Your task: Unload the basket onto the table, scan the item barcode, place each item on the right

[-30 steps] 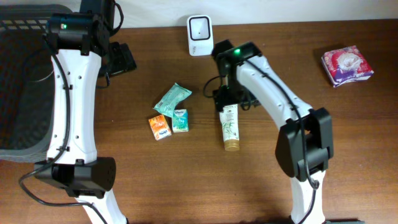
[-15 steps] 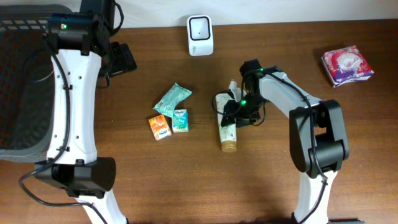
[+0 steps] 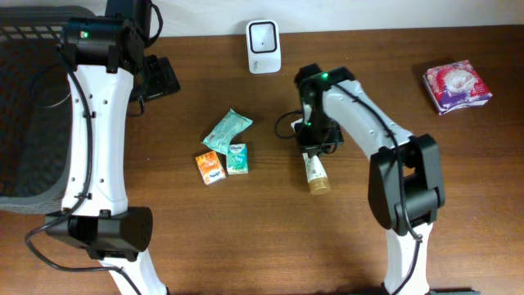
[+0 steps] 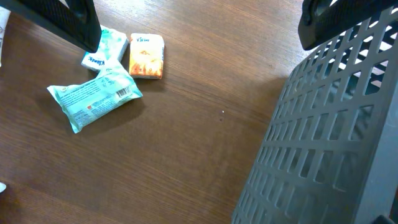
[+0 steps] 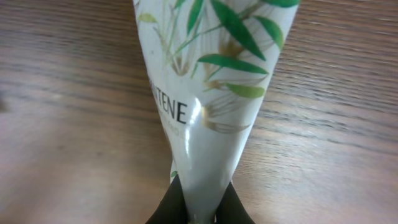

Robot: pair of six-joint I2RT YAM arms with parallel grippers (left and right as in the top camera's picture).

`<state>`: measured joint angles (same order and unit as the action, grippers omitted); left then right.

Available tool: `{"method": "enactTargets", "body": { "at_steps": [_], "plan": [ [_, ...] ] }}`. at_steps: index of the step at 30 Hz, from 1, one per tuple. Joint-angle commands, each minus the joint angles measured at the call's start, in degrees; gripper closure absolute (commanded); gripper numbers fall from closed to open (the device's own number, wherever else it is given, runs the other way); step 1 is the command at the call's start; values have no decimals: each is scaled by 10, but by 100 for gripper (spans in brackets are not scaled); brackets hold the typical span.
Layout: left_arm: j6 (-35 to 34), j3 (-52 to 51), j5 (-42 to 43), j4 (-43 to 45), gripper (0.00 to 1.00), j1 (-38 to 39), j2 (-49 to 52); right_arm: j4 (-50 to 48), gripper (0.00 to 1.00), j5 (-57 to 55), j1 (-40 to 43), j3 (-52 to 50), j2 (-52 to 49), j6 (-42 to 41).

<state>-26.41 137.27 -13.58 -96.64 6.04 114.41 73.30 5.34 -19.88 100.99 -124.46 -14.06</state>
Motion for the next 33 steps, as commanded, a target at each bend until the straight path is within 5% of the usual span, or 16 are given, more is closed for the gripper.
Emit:
{"method": "enactTargets", "body": {
  "at_steps": [1,3,7,8,17,21,33],
  "plan": [
    [-1,6,-6,-1,1,2,-16,0,96,-134,-38,11,3,-87],
    [-1,6,-6,-1,1,2,-16,-11,95,-138,-57,9,3,-92],
    [-1,6,-6,-1,1,3,-16,-15,48,-150,-55,8,3,-87],
    [-1,6,-6,-1,1,3,-16,-15,45,-168,-48,8,3,-87],
    [-1,6,-6,-1,1,3,-16,-19,44,-116,-63,8,3,-25],
    [-1,6,-6,-1,1,3,-16,-35,54,-139,-95,8,3,-25],
    [-1,6,-6,-1,1,3,-16,-128,43,-243,-100,-104,3,-26]
  ]
}}
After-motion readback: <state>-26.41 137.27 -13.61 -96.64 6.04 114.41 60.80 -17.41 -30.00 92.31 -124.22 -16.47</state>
